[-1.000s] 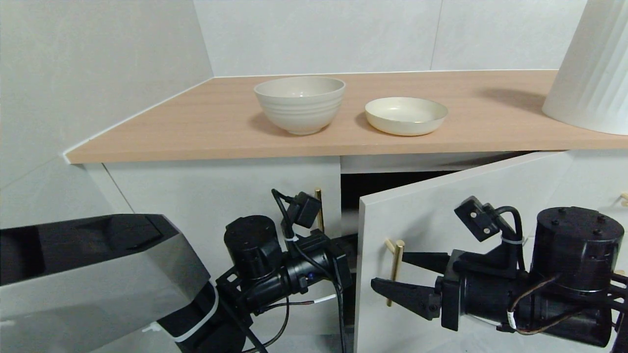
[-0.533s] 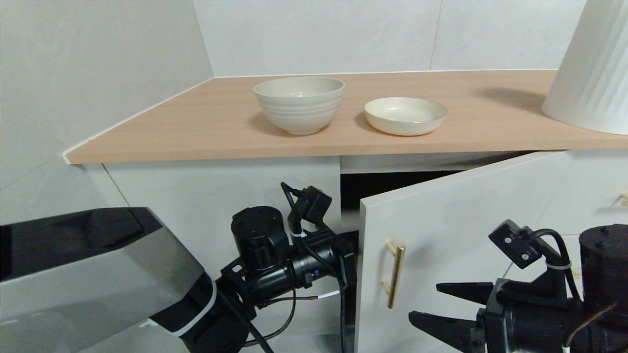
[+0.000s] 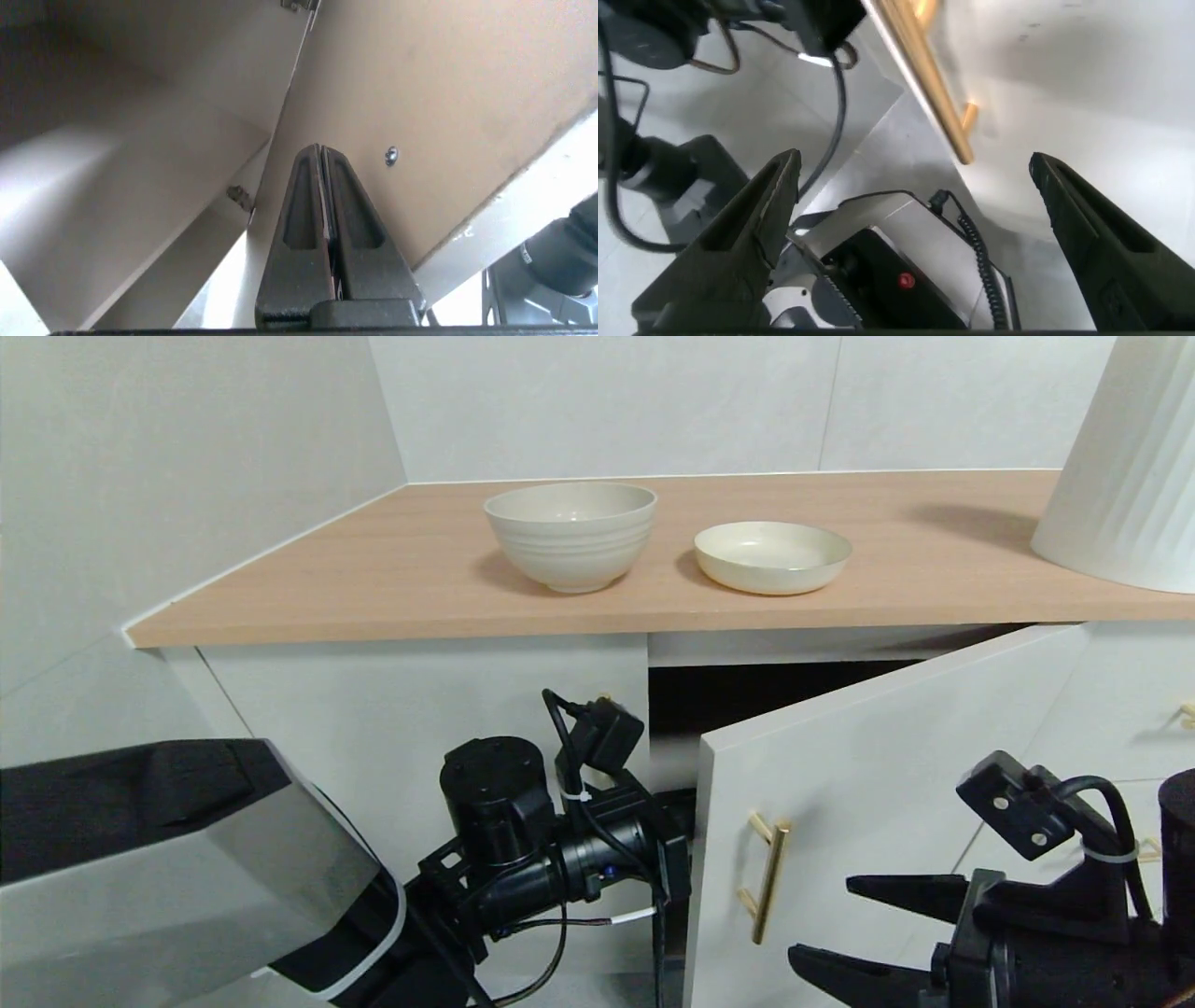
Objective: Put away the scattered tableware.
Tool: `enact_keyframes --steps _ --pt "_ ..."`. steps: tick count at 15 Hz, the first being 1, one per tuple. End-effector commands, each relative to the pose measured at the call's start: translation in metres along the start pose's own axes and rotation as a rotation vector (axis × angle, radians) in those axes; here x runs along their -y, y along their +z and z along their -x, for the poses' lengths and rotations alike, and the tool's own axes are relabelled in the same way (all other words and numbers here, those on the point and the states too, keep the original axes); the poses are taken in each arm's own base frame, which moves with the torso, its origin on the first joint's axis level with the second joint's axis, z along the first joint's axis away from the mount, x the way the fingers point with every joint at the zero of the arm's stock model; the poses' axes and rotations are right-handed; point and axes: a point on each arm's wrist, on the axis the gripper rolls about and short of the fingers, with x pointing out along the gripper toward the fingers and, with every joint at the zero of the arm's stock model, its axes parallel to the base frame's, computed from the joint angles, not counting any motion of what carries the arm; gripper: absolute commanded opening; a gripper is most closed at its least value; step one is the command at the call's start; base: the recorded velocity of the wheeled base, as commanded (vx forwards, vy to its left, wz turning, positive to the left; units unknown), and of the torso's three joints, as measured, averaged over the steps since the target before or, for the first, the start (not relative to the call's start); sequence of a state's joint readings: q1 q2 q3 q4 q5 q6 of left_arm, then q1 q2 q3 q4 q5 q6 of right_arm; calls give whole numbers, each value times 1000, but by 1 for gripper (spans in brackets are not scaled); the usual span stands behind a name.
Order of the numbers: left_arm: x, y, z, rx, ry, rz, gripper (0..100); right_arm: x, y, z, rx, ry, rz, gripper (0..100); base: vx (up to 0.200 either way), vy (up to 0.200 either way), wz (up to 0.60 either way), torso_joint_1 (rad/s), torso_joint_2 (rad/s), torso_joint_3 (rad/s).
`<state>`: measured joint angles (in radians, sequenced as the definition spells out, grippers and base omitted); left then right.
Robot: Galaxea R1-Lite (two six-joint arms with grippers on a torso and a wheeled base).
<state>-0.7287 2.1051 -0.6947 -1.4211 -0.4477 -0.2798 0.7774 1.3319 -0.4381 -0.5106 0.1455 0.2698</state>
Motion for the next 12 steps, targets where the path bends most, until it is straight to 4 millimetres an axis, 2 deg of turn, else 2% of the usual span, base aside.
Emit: enact_keyframes --steps 1,5,10,12 --pt "1 1 -1 4 -3 0 0 -3 1 5 4 12 6 100 -200 0 0 2 7 7" --pt "-1 -2 -3 -2 -1 5 0 -4 -4 15 -60 11 58 100 -200 0 0 8 1 4" --pt "-13 -10 -20 -4 1 7 0 -9 -7 17 -112 29 71 100 0 0 0 0 0 0" --pt "-16 -8 -27 4 -1 3 0 -10 -7 17 -113 33 73 100 0 0 0 0 0 0"
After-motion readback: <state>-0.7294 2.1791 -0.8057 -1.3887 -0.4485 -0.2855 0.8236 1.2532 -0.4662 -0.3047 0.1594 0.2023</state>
